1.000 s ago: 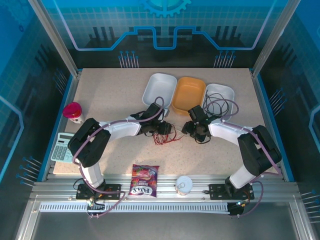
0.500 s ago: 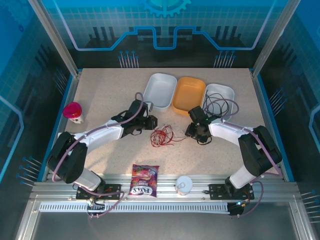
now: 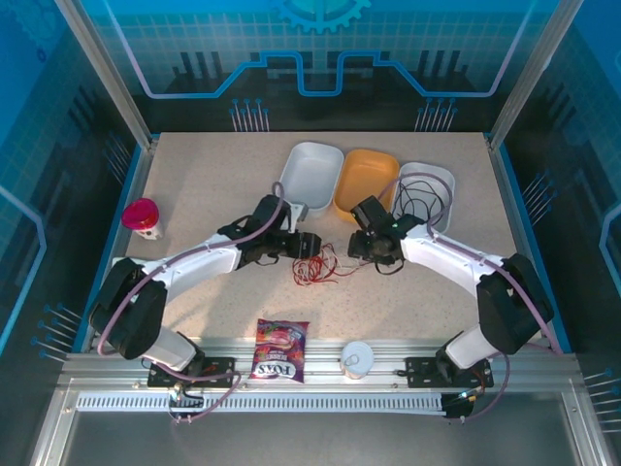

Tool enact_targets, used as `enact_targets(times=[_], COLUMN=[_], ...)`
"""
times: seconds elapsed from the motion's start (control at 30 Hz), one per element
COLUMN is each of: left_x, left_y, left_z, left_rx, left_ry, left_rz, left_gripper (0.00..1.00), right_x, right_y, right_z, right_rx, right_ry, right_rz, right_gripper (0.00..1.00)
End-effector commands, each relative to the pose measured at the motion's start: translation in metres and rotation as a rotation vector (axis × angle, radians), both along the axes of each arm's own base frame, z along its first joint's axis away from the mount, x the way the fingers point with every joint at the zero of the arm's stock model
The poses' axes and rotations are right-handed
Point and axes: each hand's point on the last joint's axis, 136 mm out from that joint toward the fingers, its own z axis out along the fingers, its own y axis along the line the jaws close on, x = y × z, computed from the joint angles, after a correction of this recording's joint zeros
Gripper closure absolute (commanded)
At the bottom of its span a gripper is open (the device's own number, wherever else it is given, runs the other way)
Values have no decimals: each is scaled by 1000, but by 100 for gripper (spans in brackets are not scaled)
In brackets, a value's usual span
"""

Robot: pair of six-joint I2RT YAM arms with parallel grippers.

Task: Untangle the cables
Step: Untie the cables at the center of the table.

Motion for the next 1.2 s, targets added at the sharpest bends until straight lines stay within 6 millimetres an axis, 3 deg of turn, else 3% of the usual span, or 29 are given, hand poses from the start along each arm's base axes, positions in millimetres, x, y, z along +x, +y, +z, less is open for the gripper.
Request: enact_targets(times=[0.0,0.1,0.33,0.47,0.63,0.77,1.0,1.17], left_x=[-2,-1,-6,-11,-14,-13,-9,-3], left_y=[5,9,10,11,16,21,33,57], left_z=[-14,-25,-45,-59,-72,-74,-69,-57], left_rx=[125,145,135,129,148,167,210,243], left_ry=[-4,10,72,112,138,136,108,73], left_rz=[-25,4,30,47,72,87,120,177], left_gripper=[42,48,48,48,68,74,89,93], right_x=[3,9,19,20,16,13,12,15], right_y=[4,12,36,39,34,25,8,-11], right_z=[7,1,-25,-42,-54,-59,-56,-26], right_rx=[-55,-70,-53,-58,-73,-84,-93,-129], right_ry=[0,26,116,170,203,216,204,125], right_rz=[76,120,214,224,214,193,151,109], right_gripper=[45,48,53,53,54,58,89,91])
